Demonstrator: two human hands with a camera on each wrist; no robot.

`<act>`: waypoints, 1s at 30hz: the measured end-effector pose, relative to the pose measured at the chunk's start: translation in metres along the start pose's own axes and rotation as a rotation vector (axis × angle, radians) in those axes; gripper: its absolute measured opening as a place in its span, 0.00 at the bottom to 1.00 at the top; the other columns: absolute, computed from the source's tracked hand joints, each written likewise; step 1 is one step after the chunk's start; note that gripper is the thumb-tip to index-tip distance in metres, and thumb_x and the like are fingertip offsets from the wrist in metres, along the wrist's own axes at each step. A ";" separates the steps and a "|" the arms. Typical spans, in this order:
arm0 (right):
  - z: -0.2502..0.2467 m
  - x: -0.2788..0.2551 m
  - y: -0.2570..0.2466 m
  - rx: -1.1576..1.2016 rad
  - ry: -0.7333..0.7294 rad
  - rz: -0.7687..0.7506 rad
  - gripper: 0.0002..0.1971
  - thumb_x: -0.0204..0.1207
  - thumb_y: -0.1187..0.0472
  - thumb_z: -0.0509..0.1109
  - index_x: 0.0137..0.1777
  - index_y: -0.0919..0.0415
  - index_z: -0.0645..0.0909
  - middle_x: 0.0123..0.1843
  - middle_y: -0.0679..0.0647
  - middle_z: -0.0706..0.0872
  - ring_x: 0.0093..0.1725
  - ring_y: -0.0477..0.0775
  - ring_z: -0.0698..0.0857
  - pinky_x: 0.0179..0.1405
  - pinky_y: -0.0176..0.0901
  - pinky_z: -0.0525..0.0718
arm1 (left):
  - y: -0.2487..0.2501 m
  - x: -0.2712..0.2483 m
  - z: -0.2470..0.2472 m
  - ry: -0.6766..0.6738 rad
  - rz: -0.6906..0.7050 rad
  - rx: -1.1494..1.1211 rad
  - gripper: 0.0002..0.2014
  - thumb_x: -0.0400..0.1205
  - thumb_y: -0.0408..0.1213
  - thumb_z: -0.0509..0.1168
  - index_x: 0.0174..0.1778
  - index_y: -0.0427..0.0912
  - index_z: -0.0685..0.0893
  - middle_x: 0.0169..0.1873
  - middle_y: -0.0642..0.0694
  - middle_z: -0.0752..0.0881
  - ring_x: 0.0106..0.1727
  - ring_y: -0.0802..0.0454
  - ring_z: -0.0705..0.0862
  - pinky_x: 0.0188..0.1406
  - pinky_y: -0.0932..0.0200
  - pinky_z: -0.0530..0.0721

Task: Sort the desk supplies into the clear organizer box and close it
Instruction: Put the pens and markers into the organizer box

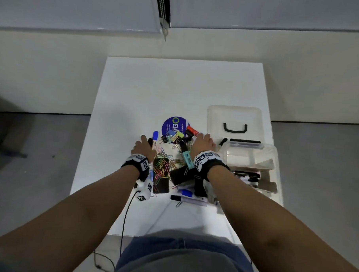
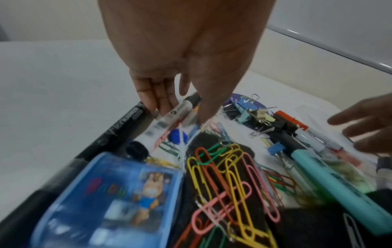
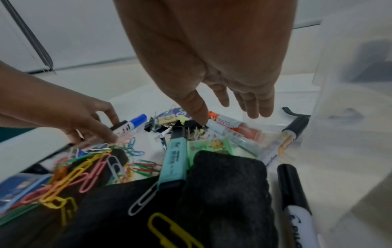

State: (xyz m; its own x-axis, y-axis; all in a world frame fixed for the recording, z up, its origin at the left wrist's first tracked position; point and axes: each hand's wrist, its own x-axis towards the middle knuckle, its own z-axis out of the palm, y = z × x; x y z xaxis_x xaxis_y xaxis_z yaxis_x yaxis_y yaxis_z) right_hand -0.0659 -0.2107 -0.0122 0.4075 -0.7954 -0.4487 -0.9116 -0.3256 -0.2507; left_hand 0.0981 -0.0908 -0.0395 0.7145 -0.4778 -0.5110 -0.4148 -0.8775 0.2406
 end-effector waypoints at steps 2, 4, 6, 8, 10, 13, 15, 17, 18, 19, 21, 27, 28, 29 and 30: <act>0.002 0.008 -0.001 -0.057 0.028 -0.003 0.23 0.82 0.56 0.58 0.72 0.68 0.68 0.69 0.67 0.75 0.66 0.68 0.77 0.64 0.59 0.74 | -0.002 0.003 -0.002 -0.059 -0.009 -0.036 0.25 0.76 0.39 0.69 0.63 0.37 0.66 0.55 0.33 0.81 0.53 0.31 0.84 0.53 0.40 0.83; 0.004 0.016 -0.002 -0.087 0.034 -0.011 0.21 0.81 0.57 0.61 0.69 0.69 0.71 0.66 0.66 0.77 0.64 0.67 0.78 0.62 0.58 0.76 | -0.003 0.005 -0.002 -0.093 0.008 -0.030 0.23 0.77 0.42 0.68 0.63 0.37 0.68 0.55 0.33 0.82 0.54 0.32 0.84 0.53 0.43 0.82; 0.005 0.023 -0.002 -0.088 0.013 0.017 0.20 0.79 0.58 0.63 0.67 0.69 0.72 0.65 0.66 0.77 0.63 0.67 0.79 0.62 0.57 0.76 | -0.001 0.007 0.000 -0.104 0.026 -0.048 0.22 0.80 0.45 0.65 0.63 0.35 0.70 0.57 0.32 0.81 0.55 0.32 0.83 0.54 0.44 0.80; 0.006 0.029 -0.002 -0.056 -0.028 0.069 0.18 0.80 0.59 0.62 0.66 0.68 0.72 0.65 0.66 0.78 0.64 0.67 0.80 0.62 0.57 0.77 | 0.003 0.009 0.001 -0.088 0.015 -0.152 0.19 0.81 0.43 0.63 0.62 0.35 0.70 0.56 0.32 0.81 0.53 0.32 0.83 0.52 0.44 0.80; 0.008 0.034 -0.003 -0.022 -0.091 0.085 0.19 0.82 0.57 0.61 0.67 0.69 0.71 0.66 0.67 0.78 0.66 0.68 0.79 0.64 0.57 0.77 | 0.006 0.008 0.000 -0.048 -0.007 -0.268 0.17 0.82 0.40 0.60 0.62 0.35 0.67 0.52 0.32 0.83 0.47 0.33 0.84 0.47 0.44 0.81; 0.009 0.035 -0.002 0.026 -0.153 0.071 0.21 0.85 0.53 0.56 0.67 0.70 0.72 0.67 0.69 0.78 0.66 0.68 0.80 0.65 0.57 0.77 | 0.008 0.000 -0.006 -0.018 0.030 -0.326 0.15 0.84 0.37 0.57 0.62 0.35 0.63 0.42 0.34 0.82 0.38 0.35 0.81 0.38 0.47 0.78; 0.004 0.030 -0.004 0.075 -0.149 0.074 0.18 0.85 0.57 0.55 0.67 0.71 0.71 0.66 0.69 0.78 0.64 0.68 0.81 0.62 0.56 0.78 | 0.012 -0.008 -0.012 0.008 0.097 -0.349 0.11 0.85 0.36 0.56 0.59 0.36 0.63 0.37 0.37 0.80 0.35 0.37 0.80 0.34 0.48 0.76; -0.013 0.021 -0.008 0.148 -0.139 0.064 0.16 0.85 0.61 0.55 0.67 0.71 0.67 0.65 0.69 0.80 0.63 0.68 0.83 0.57 0.54 0.80 | 0.019 -0.017 -0.018 0.017 0.180 -0.382 0.08 0.85 0.37 0.55 0.55 0.41 0.63 0.36 0.39 0.80 0.34 0.37 0.81 0.32 0.48 0.77; -0.025 0.015 -0.010 0.206 -0.144 0.059 0.16 0.85 0.62 0.56 0.68 0.71 0.65 0.64 0.70 0.80 0.62 0.68 0.83 0.54 0.52 0.79 | 0.025 -0.023 -0.021 0.002 0.229 -0.408 0.07 0.86 0.38 0.55 0.54 0.43 0.63 0.36 0.39 0.81 0.35 0.37 0.83 0.31 0.47 0.79; -0.040 0.008 -0.010 0.245 -0.150 0.037 0.16 0.85 0.62 0.56 0.68 0.70 0.65 0.63 0.69 0.81 0.61 0.68 0.84 0.51 0.51 0.78 | 0.031 -0.031 -0.024 -0.025 0.273 -0.439 0.07 0.86 0.39 0.55 0.55 0.44 0.63 0.38 0.39 0.82 0.36 0.38 0.85 0.32 0.47 0.81; -0.074 -0.009 -0.002 0.279 -0.143 -0.067 0.14 0.84 0.64 0.57 0.67 0.68 0.65 0.58 0.69 0.83 0.53 0.68 0.84 0.44 0.48 0.75 | 0.044 -0.048 -0.026 -0.097 0.368 -0.480 0.08 0.88 0.40 0.54 0.60 0.45 0.64 0.42 0.40 0.85 0.35 0.46 0.87 0.31 0.51 0.81; -0.148 -0.071 0.092 0.028 -0.107 -0.288 0.12 0.81 0.64 0.62 0.63 0.56 0.75 0.48 0.56 0.83 0.48 0.61 0.84 0.44 0.48 0.78 | 0.083 -0.093 -0.024 -0.344 0.645 -0.396 0.15 0.89 0.39 0.53 0.71 0.44 0.65 0.51 0.44 0.86 0.46 0.52 0.89 0.43 0.66 0.84; -0.154 -0.081 0.111 -0.101 -0.118 -0.260 0.13 0.80 0.65 0.62 0.63 0.53 0.76 0.52 0.55 0.85 0.52 0.61 0.85 0.49 0.50 0.79 | 0.089 -0.098 -0.024 -0.381 0.673 -0.367 0.16 0.89 0.38 0.53 0.72 0.43 0.66 0.52 0.43 0.87 0.48 0.51 0.89 0.43 0.69 0.83; -0.155 -0.089 0.130 -0.247 -0.131 -0.227 0.15 0.79 0.66 0.62 0.62 0.51 0.76 0.55 0.54 0.86 0.56 0.60 0.85 0.55 0.51 0.79 | 0.096 -0.104 -0.024 -0.409 0.701 -0.331 0.16 0.89 0.38 0.54 0.72 0.43 0.67 0.52 0.43 0.87 0.49 0.50 0.89 0.44 0.68 0.84; -0.153 -0.095 0.144 -0.388 -0.151 -0.203 0.16 0.78 0.65 0.62 0.62 0.48 0.77 0.56 0.53 0.86 0.58 0.59 0.85 0.59 0.52 0.77 | 0.102 -0.109 -0.024 -0.422 0.732 -0.281 0.15 0.88 0.39 0.54 0.72 0.44 0.68 0.52 0.43 0.88 0.48 0.51 0.89 0.46 0.62 0.86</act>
State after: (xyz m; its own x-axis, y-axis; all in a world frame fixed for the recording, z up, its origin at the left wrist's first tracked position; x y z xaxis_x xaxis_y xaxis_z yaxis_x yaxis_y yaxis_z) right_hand -0.2439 -0.2599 0.1256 0.5572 -0.6218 -0.5503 -0.7534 -0.6572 -0.0202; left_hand -0.0081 -0.1292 0.0603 0.0344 -0.9169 -0.3977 -0.4929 -0.3617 0.7914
